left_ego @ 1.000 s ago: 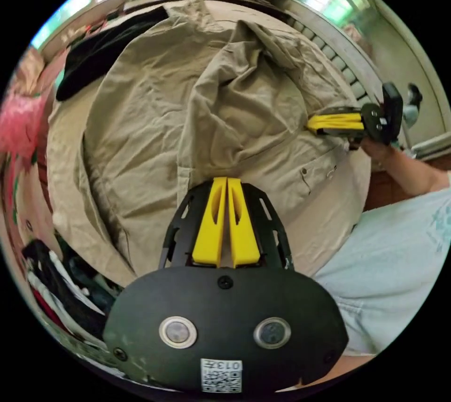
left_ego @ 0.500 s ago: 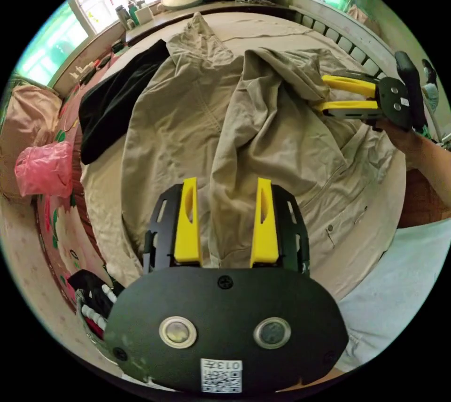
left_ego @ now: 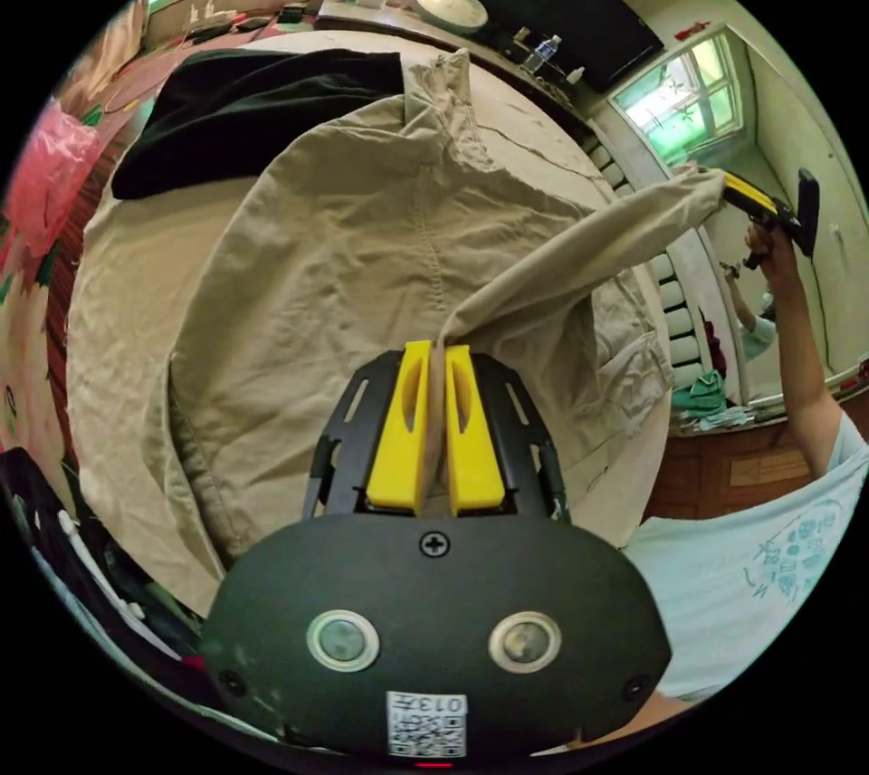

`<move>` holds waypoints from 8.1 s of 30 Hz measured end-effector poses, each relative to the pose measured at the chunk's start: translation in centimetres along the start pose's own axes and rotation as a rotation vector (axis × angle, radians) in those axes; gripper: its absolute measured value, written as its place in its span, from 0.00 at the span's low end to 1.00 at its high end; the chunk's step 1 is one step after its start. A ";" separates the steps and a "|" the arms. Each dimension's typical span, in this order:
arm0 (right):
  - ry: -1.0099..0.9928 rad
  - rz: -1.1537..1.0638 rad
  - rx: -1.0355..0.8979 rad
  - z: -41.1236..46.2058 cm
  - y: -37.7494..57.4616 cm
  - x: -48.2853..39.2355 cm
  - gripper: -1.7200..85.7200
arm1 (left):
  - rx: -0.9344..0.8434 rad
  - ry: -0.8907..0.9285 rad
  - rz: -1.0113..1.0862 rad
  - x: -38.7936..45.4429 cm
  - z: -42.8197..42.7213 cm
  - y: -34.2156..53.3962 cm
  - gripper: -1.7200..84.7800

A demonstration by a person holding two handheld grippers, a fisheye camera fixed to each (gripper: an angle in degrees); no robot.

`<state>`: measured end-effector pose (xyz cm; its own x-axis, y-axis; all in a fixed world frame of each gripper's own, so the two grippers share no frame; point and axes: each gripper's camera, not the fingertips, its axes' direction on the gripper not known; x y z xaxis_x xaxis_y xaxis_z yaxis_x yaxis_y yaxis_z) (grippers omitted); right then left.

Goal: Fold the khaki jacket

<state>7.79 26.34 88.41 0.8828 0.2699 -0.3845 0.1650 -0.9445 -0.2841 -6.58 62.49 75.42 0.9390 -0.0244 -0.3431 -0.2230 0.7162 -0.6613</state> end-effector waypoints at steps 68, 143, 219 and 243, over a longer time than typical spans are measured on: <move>0.137 0.266 -0.180 -3.9 27.9 -1.3 0.04 | -0.224 -0.598 0.865 23.0 7.8 12.3 0.02; -0.179 0.015 -0.372 15.9 7.0 26.5 0.10 | -0.084 -0.367 0.099 -3.5 -3.5 -19.7 0.05; 0.349 0.335 0.028 9.5 13.4 13.0 0.02 | -0.009 -0.563 0.265 4.7 -5.2 -3.4 0.02; 0.281 0.533 -0.117 11.4 13.4 10.3 0.03 | 0.088 -0.423 0.122 -7.3 -8.3 -4.4 0.03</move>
<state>14.04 18.62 70.60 0.9367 -0.2899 -0.1966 -0.2978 -0.9545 -0.0114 -14.66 53.72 75.27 0.9357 0.3383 -0.0997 -0.3327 0.7530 -0.5677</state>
